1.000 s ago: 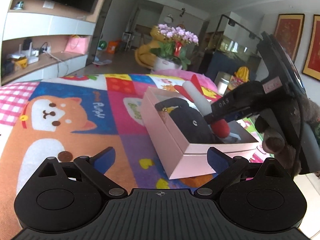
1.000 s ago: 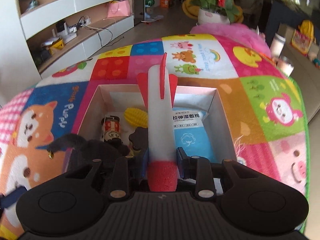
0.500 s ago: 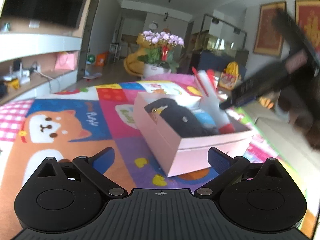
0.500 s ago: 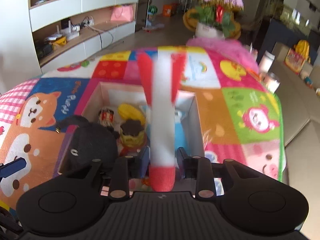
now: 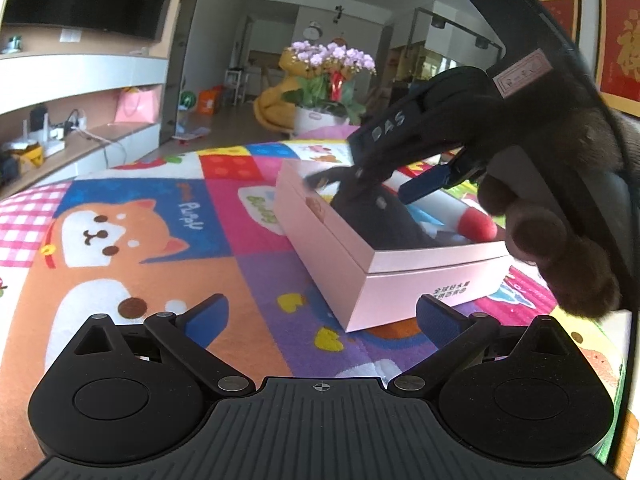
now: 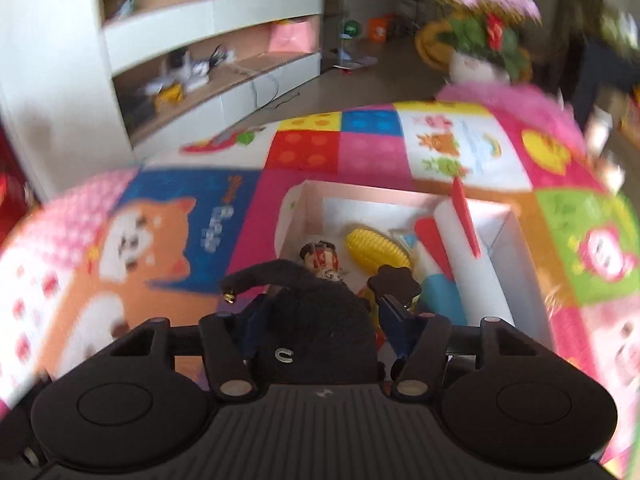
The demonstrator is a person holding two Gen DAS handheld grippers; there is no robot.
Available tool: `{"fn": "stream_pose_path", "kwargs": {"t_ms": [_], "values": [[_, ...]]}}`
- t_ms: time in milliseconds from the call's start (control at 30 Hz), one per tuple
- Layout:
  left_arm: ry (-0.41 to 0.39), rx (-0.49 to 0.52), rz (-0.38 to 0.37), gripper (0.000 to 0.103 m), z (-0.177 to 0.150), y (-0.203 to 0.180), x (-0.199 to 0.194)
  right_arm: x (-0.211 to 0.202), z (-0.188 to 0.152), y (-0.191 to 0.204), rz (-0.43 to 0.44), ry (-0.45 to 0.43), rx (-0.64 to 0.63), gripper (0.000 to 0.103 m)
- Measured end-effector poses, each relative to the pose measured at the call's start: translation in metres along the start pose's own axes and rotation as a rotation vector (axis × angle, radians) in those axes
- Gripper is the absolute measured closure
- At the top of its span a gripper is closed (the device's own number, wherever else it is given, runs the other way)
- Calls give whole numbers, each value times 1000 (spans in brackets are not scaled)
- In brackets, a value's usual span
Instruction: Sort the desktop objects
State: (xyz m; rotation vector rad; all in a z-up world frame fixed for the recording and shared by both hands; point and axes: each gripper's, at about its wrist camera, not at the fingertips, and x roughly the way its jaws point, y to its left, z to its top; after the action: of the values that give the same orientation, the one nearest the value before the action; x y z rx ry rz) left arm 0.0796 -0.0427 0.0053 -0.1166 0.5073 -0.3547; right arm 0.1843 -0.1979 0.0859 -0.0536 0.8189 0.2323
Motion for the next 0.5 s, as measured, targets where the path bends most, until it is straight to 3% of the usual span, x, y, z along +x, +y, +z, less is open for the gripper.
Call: {"fn": "stream_pose_path", "kwargs": {"t_ms": [67,167,333,433,500], "values": [[0,1,-3,0,0,-1,-1,-2,0,-12,-50,-40,33,44],[3,3,-3,0,-1,-1,0,-7,-2,-19,-205,-122,-12,43],[5,2,-4,0,-1,-1,0,-4,-6,-40,-315,-73,62,48],[5,2,-5,0,-1,-1,0,8,-18,-49,-259,3,131,55],[10,2,-5,0,-2,-1,1,4,-24,-41,-239,-28,104,56]]}}
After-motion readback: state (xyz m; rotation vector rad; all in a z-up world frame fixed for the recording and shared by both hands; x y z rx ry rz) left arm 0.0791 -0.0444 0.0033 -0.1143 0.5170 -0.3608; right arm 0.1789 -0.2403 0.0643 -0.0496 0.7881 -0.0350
